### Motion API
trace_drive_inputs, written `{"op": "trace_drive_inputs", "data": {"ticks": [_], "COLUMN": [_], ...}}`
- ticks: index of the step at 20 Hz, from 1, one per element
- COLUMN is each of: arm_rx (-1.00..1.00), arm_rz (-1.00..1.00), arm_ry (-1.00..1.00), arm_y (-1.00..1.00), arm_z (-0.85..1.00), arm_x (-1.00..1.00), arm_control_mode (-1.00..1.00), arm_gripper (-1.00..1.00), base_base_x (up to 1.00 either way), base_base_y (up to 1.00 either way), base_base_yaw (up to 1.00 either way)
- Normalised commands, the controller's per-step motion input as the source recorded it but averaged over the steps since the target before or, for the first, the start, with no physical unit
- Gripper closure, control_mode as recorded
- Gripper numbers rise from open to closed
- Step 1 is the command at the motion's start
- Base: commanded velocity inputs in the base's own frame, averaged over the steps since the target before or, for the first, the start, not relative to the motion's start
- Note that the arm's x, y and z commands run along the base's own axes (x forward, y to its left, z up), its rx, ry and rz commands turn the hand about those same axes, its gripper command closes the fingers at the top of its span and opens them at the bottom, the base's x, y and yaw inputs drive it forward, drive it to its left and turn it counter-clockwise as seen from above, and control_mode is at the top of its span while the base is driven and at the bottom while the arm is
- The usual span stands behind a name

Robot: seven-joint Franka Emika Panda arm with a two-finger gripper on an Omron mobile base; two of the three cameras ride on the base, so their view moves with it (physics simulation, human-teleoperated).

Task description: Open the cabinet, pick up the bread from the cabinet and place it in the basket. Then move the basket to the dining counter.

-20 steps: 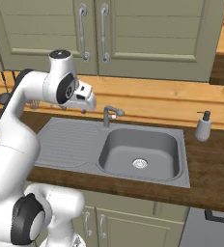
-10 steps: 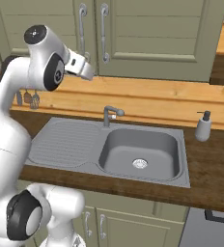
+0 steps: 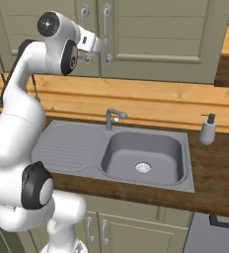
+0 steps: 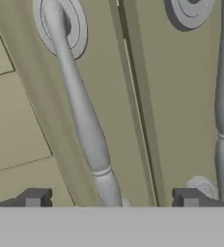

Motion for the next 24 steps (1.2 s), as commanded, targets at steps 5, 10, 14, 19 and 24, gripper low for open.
{"op": "trace_drive_inputs", "data": {"ticks": [5, 10, 14, 19, 24], "arm_rx": [0.00, 0.00, -0.01, 0.00, 0.00], "arm_rz": [0.00, -0.02, 0.00, 0.00, 0.00], "arm_ry": [0.02, 0.00, 0.00, -0.01, -0.02], "arm_y": [-0.03, 0.05, 0.13, 0.00, 0.10], "arm_z": [0.00, 0.00, 0.00, 0.00, -0.04], "arm_x": [0.22, 0.19, 0.55, 0.52, 0.35], "arm_control_mode": [-1.00, -1.00, -1.00, -1.00, -1.00], "arm_gripper": [-1.00, -1.00, -1.00, -1.00, 1.00], "base_base_x": [0.00, 0.00, 0.00, 0.00, 0.00], "base_base_y": [0.00, 0.00, 0.00, 0.00, 0.00], "base_base_yaw": [0.00, 0.00, 0.00, 0.00, 0.00]}}
